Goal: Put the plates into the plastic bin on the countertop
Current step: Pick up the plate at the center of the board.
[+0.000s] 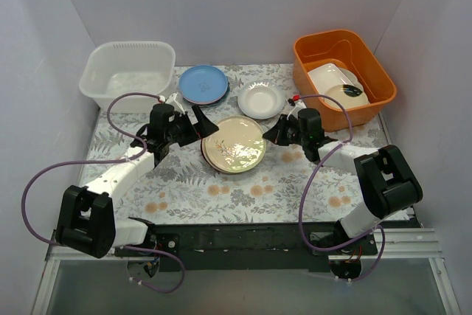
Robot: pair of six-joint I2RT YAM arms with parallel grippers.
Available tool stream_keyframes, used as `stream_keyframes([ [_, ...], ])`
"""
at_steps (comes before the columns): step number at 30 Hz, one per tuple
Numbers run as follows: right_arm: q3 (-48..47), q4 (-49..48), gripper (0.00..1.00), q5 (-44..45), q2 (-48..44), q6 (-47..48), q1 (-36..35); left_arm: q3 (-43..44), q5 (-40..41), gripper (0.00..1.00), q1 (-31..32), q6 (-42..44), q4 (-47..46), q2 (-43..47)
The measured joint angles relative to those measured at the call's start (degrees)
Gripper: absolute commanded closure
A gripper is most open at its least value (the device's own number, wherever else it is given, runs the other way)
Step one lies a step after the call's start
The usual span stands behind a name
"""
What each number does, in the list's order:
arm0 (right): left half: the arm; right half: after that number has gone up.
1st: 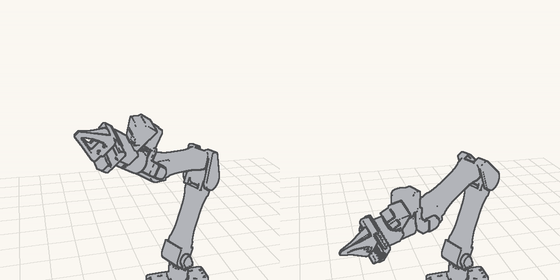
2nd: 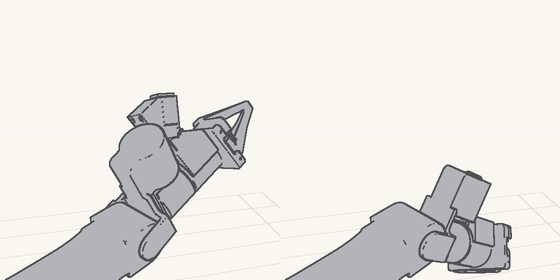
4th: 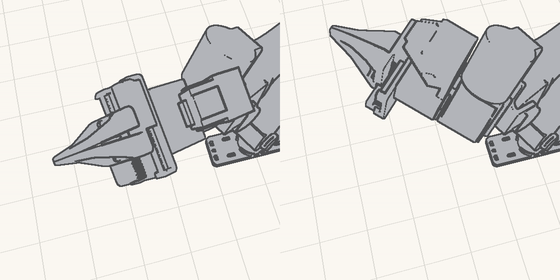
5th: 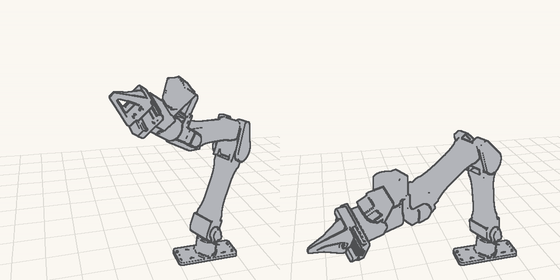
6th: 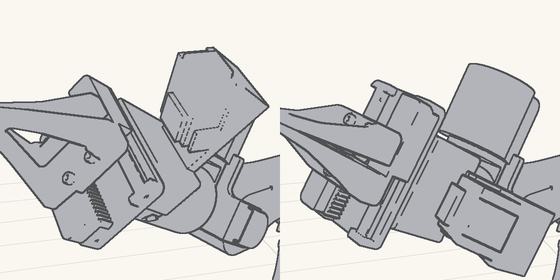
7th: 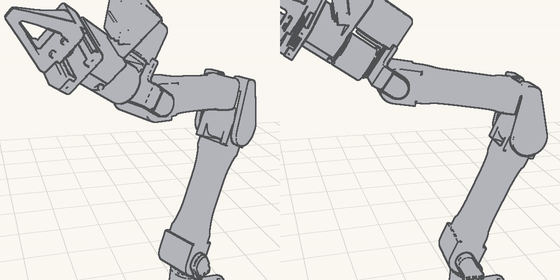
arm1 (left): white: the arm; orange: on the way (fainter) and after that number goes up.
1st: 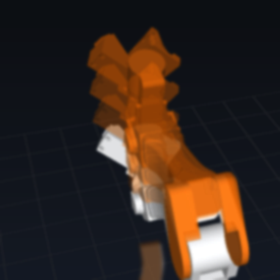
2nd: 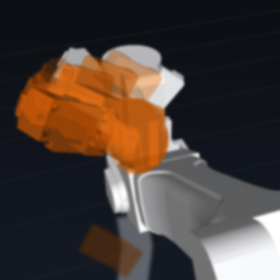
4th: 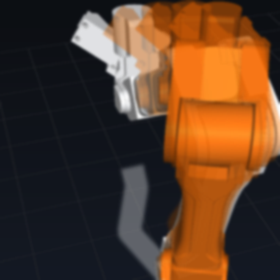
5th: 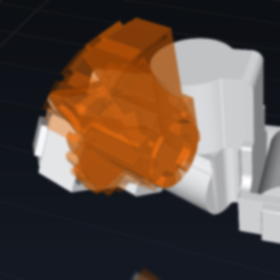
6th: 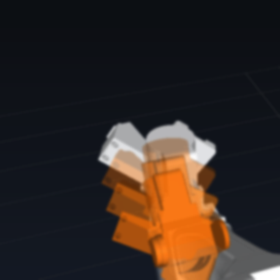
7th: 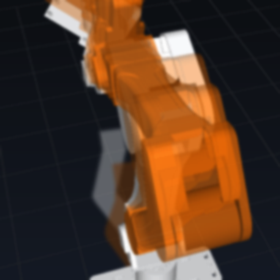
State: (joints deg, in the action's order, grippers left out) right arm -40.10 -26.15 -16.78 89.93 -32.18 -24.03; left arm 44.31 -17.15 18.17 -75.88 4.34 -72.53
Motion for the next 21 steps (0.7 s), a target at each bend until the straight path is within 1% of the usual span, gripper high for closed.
stream_keyframes([
  [9,2.0,-1.1,0.99,0.6,0.0,-0.2,0.3,-2.4,-2.1,0.02,1.0,-0.4,-3.5,-3.5],
  [21,3.5,-1.9,0.99,1.2,0.0,-0.5,0.5,-2.7,-2.8,0.02,2.4,0.0,-6.2,-4.2],
])
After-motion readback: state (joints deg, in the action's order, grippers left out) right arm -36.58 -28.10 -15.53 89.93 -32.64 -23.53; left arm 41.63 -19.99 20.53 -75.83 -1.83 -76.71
